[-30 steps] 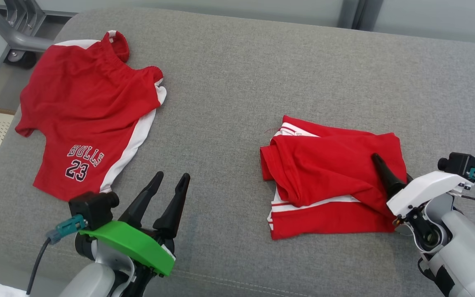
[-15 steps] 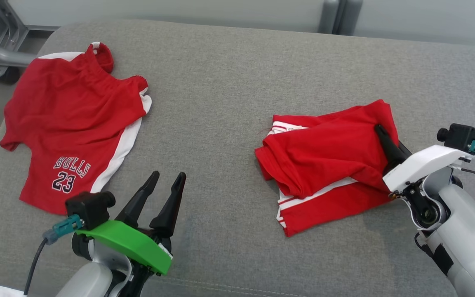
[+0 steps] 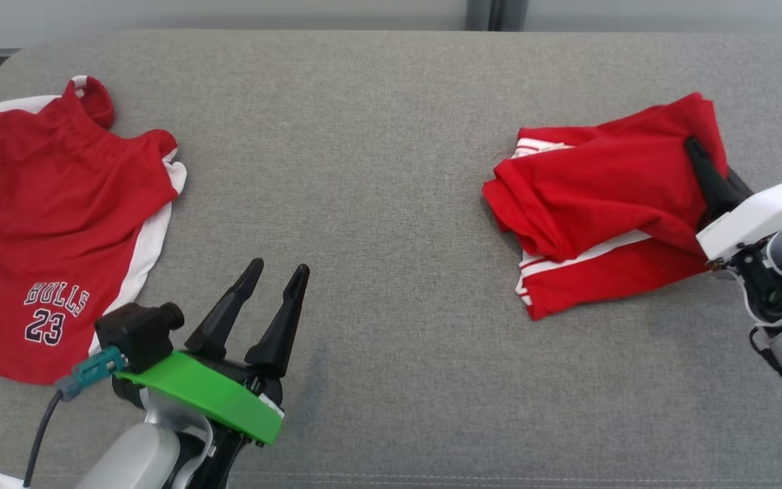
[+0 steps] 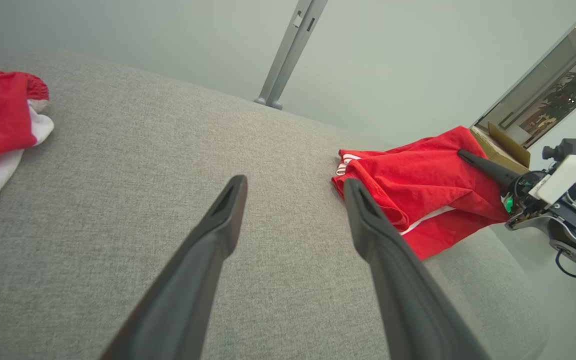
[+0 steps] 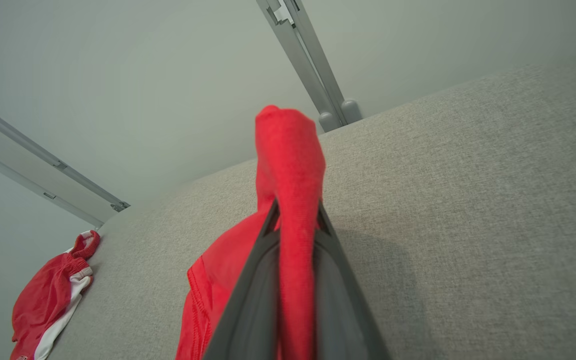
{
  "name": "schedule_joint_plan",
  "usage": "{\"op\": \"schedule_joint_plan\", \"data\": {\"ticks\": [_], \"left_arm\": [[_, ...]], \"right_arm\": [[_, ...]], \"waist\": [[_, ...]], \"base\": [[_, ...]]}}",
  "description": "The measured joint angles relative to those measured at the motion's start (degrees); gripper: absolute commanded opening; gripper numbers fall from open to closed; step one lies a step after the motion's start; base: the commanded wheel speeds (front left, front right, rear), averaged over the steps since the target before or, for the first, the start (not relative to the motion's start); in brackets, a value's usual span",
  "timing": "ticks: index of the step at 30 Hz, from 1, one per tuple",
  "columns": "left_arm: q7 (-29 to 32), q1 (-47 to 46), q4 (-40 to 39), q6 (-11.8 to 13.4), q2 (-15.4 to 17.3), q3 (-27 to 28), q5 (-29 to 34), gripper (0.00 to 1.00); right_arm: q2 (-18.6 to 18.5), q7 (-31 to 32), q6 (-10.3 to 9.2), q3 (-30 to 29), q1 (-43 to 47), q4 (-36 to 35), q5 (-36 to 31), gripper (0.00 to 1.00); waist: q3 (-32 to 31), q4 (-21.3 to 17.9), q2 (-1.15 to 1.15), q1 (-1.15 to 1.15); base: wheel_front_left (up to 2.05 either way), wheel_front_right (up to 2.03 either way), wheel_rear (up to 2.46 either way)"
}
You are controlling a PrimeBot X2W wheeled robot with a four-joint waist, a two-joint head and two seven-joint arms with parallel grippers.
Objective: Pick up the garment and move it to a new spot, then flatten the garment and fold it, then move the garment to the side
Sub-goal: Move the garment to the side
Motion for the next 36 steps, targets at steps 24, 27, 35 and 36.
{"op": "schedule_joint_plan", "data": {"ticks": [24, 27, 35, 36], "left_arm": [[-0.13, -10.66, -11.38, 1.02, 0.81, 0.47, 7.17, 1.0], [-0.13, -11.43, -12.56, 1.02, 0.96, 0.55, 7.7, 1.0], [-0.11, -12.11, -13.36, 1.19, 2.14, 1.1, 8.77, 1.0], [-0.04, -12.21, -13.43, 1.19, 2.2, 1.12, 8.78, 1.0]], "right_arm": [[-16.23, 0.38, 0.0, -6.79, -9.41, -0.35, -0.41, 0.0], [-17.42, 0.3, 0.0, -7.6, -10.32, 0.01, -0.55, 0.0], [-16.36, -0.71, 0.0, -8.01, -11.73, 0.03, -0.25, 0.0], [-16.04, -0.71, 0.0, -7.89, -11.85, 0.1, -0.25, 0.0]], "waist": [[15.37, -5.76, 0.0, 0.0], [17.27, -5.97, 0.0, 0.0], [20.88, -7.23, 0.0, 0.0], [21.18, -7.64, 0.0, 0.0]], "base": [[0.0, 0.0, 0.0], [0.0, 0.0, 0.0], [0.0, 0.0, 0.0], [0.0, 0.0, 0.0]]}}
